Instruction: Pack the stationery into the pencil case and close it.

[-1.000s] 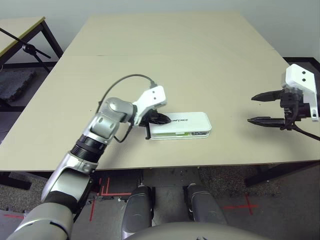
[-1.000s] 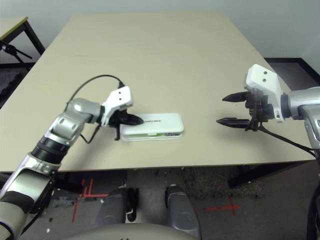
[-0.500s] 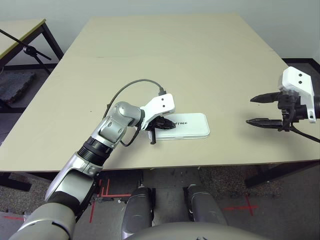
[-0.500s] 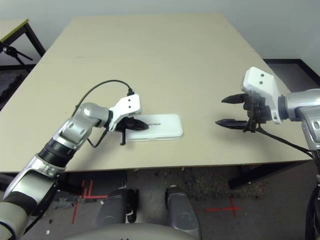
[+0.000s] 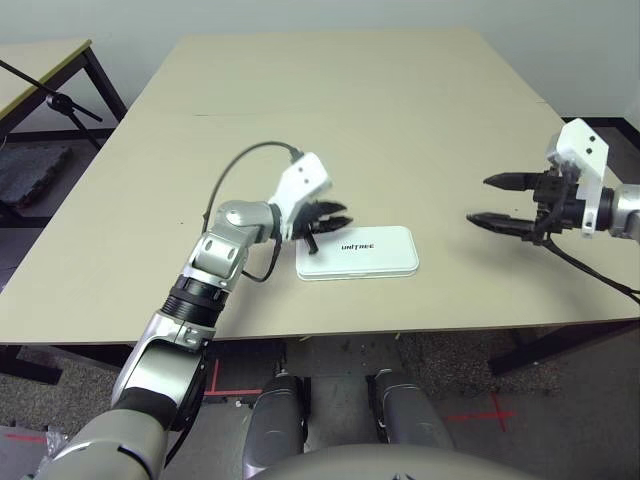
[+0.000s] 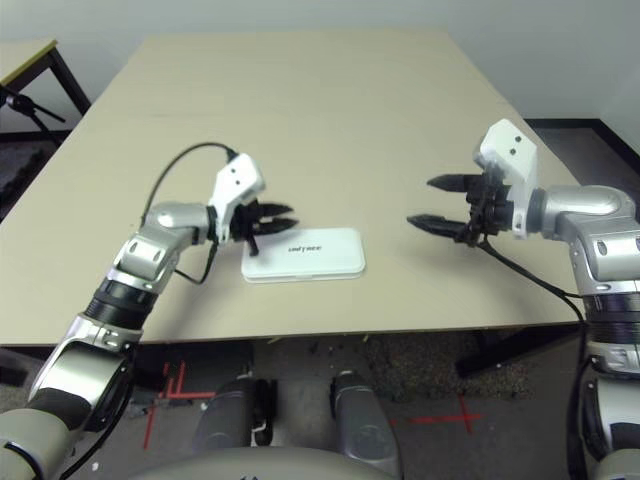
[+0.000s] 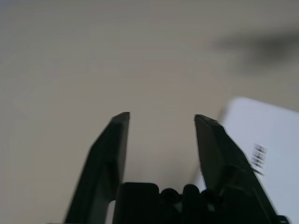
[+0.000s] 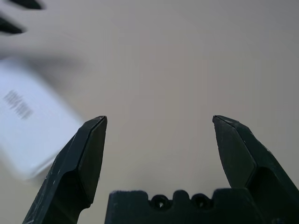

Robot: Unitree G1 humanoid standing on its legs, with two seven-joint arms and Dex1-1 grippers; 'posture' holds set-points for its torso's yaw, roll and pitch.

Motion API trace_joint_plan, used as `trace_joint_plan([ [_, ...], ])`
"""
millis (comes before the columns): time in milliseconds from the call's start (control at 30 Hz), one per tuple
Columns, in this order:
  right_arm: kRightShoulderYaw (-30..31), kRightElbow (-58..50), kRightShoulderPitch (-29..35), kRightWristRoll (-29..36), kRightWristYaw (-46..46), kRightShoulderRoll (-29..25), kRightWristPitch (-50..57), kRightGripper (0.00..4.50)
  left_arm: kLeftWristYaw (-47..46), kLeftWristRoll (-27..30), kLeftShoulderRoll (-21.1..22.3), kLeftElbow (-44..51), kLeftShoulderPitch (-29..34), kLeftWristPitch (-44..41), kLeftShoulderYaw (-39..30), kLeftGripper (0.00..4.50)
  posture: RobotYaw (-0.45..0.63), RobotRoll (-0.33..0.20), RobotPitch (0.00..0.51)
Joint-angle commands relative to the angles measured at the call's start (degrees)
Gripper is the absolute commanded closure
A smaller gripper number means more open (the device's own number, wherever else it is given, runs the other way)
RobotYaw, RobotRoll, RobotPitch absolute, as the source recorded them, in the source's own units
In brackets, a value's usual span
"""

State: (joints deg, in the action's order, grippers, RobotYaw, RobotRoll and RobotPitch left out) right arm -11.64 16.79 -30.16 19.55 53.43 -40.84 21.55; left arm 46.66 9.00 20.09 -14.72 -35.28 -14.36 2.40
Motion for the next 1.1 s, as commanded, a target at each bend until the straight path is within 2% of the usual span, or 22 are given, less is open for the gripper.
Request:
trace_joint_plan([
  [33,-5.0,5.5,-2.9,0.3,-10.9,4.2,-2.9,0.0,-6.7,1.6,0.0,-5.8,-2.5,4.1,-6.6,0.53,-0.16,0.0,0.072],
  [67,-6.5,6.9,-3.6,0.5,-14.1,6.0,-4.4,0.0,-9.2,2.0,0.3,-8.2,-3.7,5.1,-8.9,0.11,-0.16,0.0,0.072],
  [100,-7.4,7.7,-4.2,0.5,-16.2,7.2,-5.5,0.0,-10.7,2.3,0.5,-9.9,-4.6,6.0,-10.3,0.05,-0.15,0.0,0.076],
  [233,-10.7,12.4,-5.3,-1.2,-26.8,12.0,-12.6,0.0,-19.0,3.0,2.7,-20.8,-8.7,11.7,-17.4,0.05,-0.15,0.0,0.077],
  [400,-13.6,19.1,-5.3,-1.5,-36.7,15.7,-20.9,0.0,-27.8,3.8,5.8,-32.5,-10.5,18.7,-23.7,0.05,-0.15,0.0,0.078],
  [633,-15.7,28.4,-4.9,-4.1,-47.7,15.9,-30.6,0.0,-30.7,4.2,6.6,-40.5,-9.3,25.2,-26.4,0.05,-0.15,0.0,0.082],
  [867,-15.5,34.9,-6.0,-3.6,-47.8,14.5,-34.0,0.0,-30.7,4.2,5.9,-42.9,-9.0,27.5,-25.7,0.05,-0.16,0.0,0.096],
  [1100,-13.3,35.2,-7.4,-4.0,-45.4,15.9,-34.4,0.0,-30.3,4.2,5.4,-41.6,-7.9,27.9,-25.0,0.05,-0.14,0.0,0.112],
])
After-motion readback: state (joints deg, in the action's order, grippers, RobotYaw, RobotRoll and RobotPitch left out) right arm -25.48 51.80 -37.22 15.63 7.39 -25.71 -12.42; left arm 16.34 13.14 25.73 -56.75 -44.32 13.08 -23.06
